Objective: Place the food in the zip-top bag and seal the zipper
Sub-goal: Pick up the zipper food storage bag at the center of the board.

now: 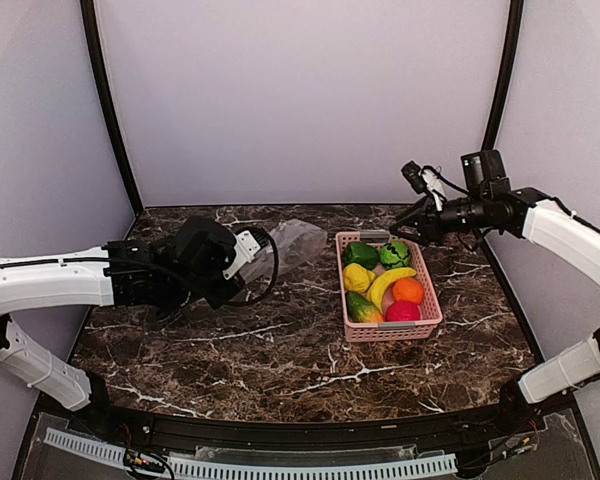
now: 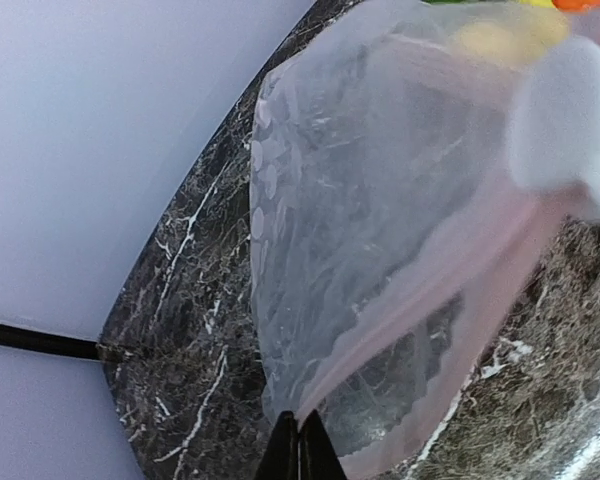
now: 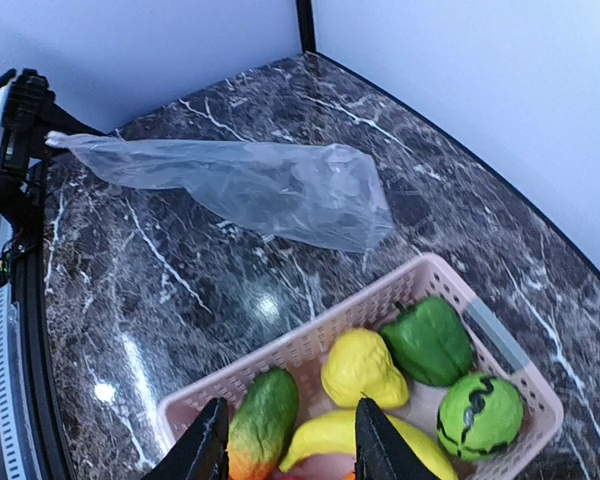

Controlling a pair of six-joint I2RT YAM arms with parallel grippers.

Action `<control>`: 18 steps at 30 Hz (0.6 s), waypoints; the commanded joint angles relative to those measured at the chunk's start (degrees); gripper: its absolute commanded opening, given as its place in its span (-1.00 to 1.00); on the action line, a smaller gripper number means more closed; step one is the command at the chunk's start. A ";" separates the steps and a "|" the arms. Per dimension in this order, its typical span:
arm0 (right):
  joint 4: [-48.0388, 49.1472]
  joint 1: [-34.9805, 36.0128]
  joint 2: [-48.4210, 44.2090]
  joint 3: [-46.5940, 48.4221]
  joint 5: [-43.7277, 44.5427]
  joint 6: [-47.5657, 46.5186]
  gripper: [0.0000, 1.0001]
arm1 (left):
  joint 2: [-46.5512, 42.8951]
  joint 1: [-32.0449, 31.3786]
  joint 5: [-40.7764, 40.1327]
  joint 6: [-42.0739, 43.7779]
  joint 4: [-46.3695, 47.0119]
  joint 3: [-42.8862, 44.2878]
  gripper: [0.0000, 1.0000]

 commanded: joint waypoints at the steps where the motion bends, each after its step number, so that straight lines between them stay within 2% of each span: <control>1: -5.66 6.94 5.02 8.65 -1.51 -0.16 -0.18 | -2.07 2.06 9.06 -13.37 -4.59 5.86 -0.98; 6: -9.26 14.82 9.28 16.08 -4.29 0.73 -0.19 | -0.35 2.88 5.16 -20.52 -10.77 14.39 -0.98; 9: -9.23 18.13 10.02 19.29 -6.18 2.48 -0.20 | 0.00 3.00 6.54 -29.07 -12.29 17.36 -0.99; 13: -6.53 21.10 12.09 22.43 -7.16 7.16 -0.18 | 0.48 2.97 15.72 -38.95 -4.79 15.62 -0.99; 18: -6.66 24.17 17.63 27.68 -8.26 10.45 -0.03 | -0.18 3.00 18.39 -46.99 4.71 10.54 -0.99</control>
